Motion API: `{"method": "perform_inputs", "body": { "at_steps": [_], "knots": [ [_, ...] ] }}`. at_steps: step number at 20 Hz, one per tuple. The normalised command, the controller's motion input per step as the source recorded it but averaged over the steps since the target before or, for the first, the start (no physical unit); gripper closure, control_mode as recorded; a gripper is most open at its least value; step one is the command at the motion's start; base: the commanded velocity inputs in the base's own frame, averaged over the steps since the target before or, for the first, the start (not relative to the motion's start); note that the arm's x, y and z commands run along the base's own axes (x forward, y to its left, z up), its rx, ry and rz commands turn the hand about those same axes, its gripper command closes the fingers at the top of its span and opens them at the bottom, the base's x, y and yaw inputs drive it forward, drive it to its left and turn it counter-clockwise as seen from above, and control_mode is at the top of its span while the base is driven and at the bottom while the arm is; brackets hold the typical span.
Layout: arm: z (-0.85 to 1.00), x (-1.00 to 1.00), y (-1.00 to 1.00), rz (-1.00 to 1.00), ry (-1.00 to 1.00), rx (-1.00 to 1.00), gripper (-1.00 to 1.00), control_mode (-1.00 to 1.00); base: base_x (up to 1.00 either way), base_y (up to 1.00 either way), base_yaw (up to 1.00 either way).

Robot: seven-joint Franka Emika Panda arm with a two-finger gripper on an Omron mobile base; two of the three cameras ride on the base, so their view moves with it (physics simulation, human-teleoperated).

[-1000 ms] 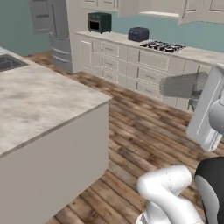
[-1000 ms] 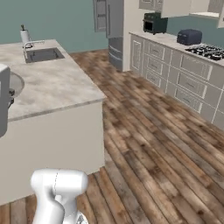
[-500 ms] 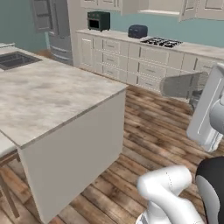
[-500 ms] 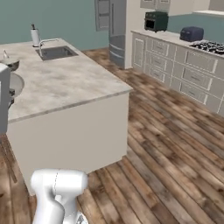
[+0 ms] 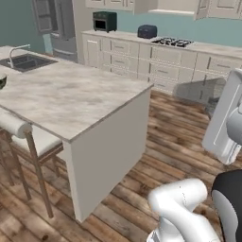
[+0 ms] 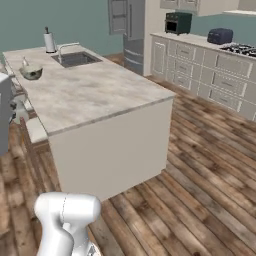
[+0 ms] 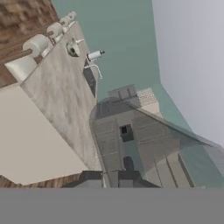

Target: There is a bowl on the dining counter. Grab a lemon wedge from the fridge and place it in the bowl. Then get the liquor bottle and glass cup from the cabinet and place them next to the bowl.

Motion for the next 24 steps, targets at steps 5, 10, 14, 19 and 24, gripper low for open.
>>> {"method": "perform_inputs", "body": {
  "at_steps": [5, 10, 14, 19, 24],
  "knots": [
    [0.0, 0.0, 0.0, 0.0, 0.0, 0.0, 1.0, 1.0, -0.04, 1.0, -0.21],
    [0.0, 0.0, 0.0, 0.0, 0.0, 0.0, 1.0, 1.0, 0.0, 1.0, -0.23],
    [0.0, 0.0, 0.0, 0.0, 0.0, 0.0, 1.0, 1.0, 0.0, 1.0, -0.23],
    [0.0, 0.0, 0.0, 0.0, 0.0, 0.0, 1.0, 1.0, 0.0, 1.0, -0.23],
    [0.0, 0.0, 0.0, 0.0, 0.0, 0.0, 1.0, 1.0, 0.11, 1.0, -0.29]
  ]
}}
